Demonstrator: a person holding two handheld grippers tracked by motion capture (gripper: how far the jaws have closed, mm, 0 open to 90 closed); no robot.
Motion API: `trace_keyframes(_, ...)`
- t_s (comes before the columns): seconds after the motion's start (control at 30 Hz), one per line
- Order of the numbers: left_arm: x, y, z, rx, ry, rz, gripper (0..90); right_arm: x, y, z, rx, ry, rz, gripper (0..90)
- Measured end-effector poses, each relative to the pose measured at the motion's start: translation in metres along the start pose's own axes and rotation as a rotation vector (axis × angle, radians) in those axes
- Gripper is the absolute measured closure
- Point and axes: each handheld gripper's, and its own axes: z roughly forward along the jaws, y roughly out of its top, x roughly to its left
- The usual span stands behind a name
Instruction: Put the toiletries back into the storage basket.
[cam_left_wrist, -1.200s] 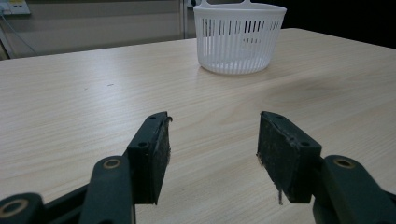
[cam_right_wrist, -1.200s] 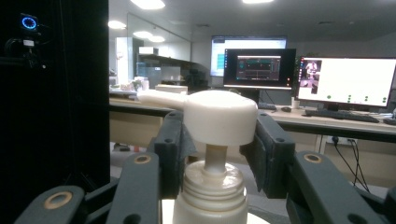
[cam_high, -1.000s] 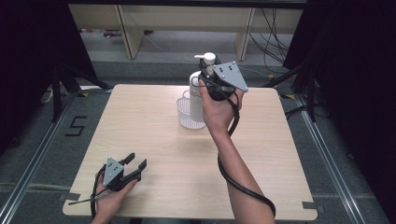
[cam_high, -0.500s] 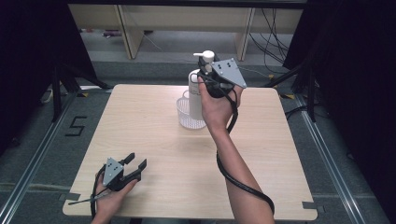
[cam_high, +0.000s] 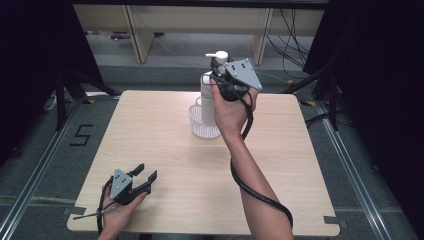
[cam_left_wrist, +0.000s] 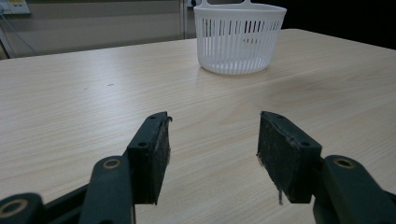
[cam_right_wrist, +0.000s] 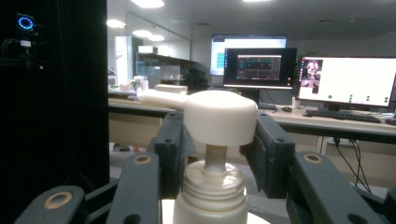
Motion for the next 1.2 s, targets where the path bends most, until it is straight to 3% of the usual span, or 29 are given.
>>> trace_keyframes(0.43,0.000,0.000,0.000,0.000,0.000,-0.002,43.1,0.003,-0.001,0.006,0.002,0.010,0.016,60.2)
trace_keyframes(0.77,0.000,0.000,0.000,-0.001,-0.001,0.000,43.1,0.003,-0.003,0.013,0.005,0.004,0.002,60.2)
trace_keyframes(0.83,0.000,0.000,0.000,0.000,-0.001,0.002,43.1,0.004,-0.004,0.013,0.025,0.009,0.024,60.2)
trace_keyframes(0.87,0.000,0.000,0.000,0.000,0.000,0.002,43.1,0.003,-0.004,0.015,0.015,0.006,0.006,60.2)
trace_keyframes(1.2,0.000,0.000,0.000,-0.001,-0.001,0.001,43.1,0.001,-0.007,0.023,0.035,-0.003,0.016,60.1)
